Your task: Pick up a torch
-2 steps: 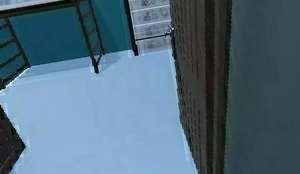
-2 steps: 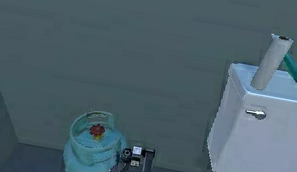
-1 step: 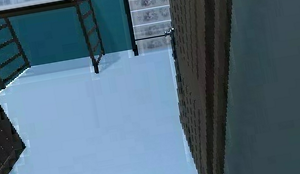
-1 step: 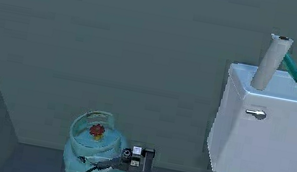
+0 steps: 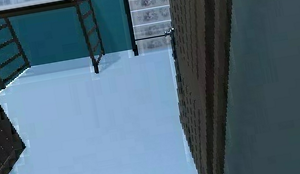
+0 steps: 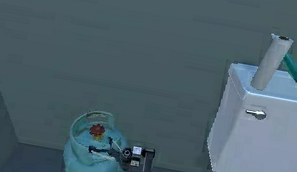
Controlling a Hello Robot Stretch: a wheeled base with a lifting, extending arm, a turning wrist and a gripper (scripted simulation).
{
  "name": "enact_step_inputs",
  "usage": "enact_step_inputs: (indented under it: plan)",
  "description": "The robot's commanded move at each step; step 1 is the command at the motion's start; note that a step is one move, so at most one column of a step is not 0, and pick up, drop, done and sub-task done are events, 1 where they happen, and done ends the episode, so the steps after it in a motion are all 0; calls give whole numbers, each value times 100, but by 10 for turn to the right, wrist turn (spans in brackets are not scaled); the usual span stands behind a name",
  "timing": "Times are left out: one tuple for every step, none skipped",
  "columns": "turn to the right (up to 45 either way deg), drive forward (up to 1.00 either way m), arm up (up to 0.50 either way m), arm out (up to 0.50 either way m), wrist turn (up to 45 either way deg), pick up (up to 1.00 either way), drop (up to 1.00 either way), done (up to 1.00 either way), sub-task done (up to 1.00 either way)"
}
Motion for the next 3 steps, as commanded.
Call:
enact_step_inputs:
  plan:
    - [0,0,0,0,390,0,0,0,0]
    - [0,0,0,0,-150,0,0,0,0]
    - [0,0,0,-10,0,0,0,0,0]
